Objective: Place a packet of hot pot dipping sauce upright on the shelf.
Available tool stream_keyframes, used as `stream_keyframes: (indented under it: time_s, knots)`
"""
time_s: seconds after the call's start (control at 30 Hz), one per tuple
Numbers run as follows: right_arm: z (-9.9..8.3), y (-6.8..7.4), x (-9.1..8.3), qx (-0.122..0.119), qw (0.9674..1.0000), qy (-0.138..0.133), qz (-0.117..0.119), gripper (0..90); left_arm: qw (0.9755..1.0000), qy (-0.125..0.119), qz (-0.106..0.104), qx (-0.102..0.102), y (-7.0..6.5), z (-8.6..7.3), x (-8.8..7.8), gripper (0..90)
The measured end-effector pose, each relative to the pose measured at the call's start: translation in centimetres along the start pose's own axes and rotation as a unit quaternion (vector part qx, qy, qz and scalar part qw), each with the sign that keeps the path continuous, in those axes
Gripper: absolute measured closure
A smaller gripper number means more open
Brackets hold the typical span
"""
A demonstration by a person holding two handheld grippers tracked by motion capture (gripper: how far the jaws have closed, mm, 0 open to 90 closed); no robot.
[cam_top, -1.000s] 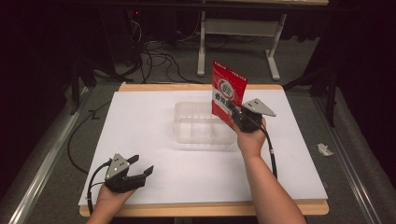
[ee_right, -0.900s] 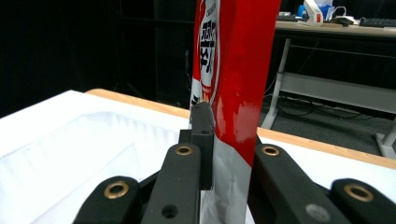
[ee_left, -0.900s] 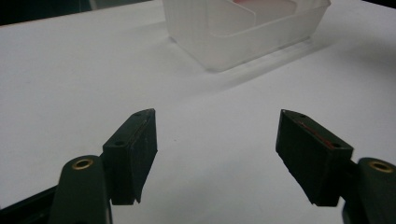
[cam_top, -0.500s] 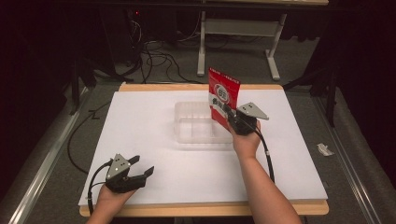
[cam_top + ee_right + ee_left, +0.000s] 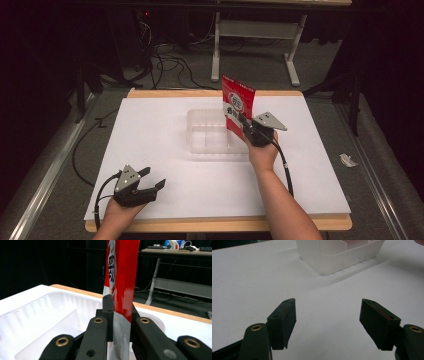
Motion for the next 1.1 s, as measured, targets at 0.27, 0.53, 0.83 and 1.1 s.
stream_keyframes:
  time_s: [0.27,0.53,0.83,1.1]
  knots:
    - [-0.4,-0.1,0.0,0.000,1.0000,0.007,-0.002,86.2,1.0000,0.001,-0.001,0.001,0.0,0.0,-0.1,30.2]
    - [-1.9,-0.7,-0.8,0.001,0.9997,0.022,-0.005,86.2,1.0000,0.004,0.000,0.001,0.1,0.0,0.0,30.2]
    - [-2.6,-1.0,-1.4,-0.007,0.9992,0.040,-0.006,86.0,1.0000,0.000,-0.001,-0.002,0.0,0.2,-0.1,30.2]
    - [-2.8,-0.8,-1.5,-0.008,0.9988,0.049,-0.005,85.8,1.0000,-0.002,0.001,-0.002,0.0,0.3,-0.2,30.0]
Point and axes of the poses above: each handheld gripper's, and its own axes: x roughly forward along the jaws, z roughly out of its top, y roughly to its left, the point moved 6 cm from there along x, roughly forward along the jaws, and after that the axes turned 15 degrees about -y, right-handed, at the moved point
